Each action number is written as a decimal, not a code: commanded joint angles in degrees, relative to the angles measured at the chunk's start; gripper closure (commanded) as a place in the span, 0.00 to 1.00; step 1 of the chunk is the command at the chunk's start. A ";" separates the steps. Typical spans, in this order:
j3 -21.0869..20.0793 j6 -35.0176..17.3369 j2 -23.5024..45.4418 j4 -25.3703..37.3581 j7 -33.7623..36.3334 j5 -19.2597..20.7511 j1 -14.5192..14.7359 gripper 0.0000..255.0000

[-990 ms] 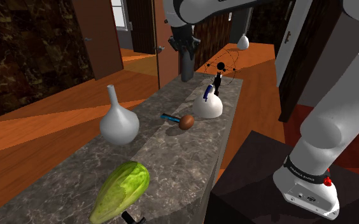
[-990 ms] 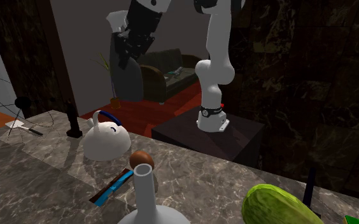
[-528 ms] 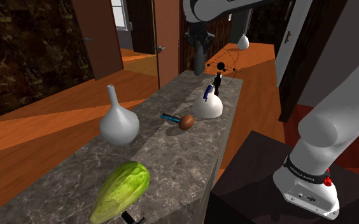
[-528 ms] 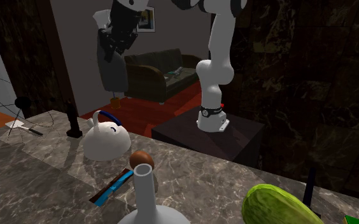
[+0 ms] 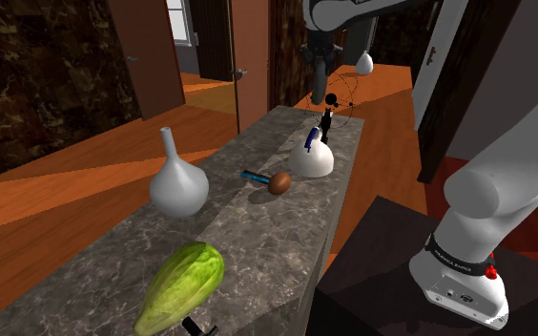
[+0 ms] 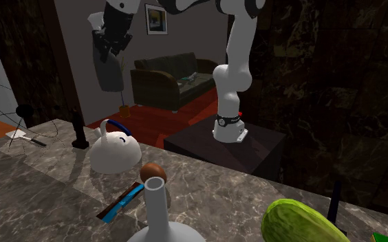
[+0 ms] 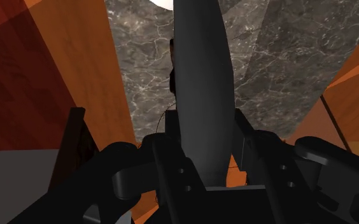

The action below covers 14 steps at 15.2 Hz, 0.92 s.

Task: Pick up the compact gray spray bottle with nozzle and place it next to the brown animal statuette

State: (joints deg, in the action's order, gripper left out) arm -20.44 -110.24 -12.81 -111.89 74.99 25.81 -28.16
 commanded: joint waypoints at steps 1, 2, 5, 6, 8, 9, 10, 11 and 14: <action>1.80 -1.20 0.20 0.29 -2.65 0.01 -1.05 1.00; 2.69 -1.90 0.34 0.35 -3.91 0.00 -1.61 1.00; 5.33 -3.87 1.13 0.92 -7.64 -0.03 -3.21 1.00; 6.18 -4.49 1.51 1.25 -8.88 -0.06 -3.74 1.00; 7.84 -5.66 2.44 2.11 -11.36 -0.17 -4.81 1.00; 8.65 -6.22 2.99 2.65 -12.60 -0.25 -5.33 1.00; 9.45 -6.75 3.59 3.25 -13.84 -0.35 -5.85 1.00; 10.22 -7.26 4.25 3.93 -15.08 -0.47 -6.38 1.00; 12.43 -8.63 6.53 6.37 -18.83 -1.00 -7.96 1.00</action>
State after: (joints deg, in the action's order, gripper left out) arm -8.78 -118.40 -7.38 -106.71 57.54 24.96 -35.56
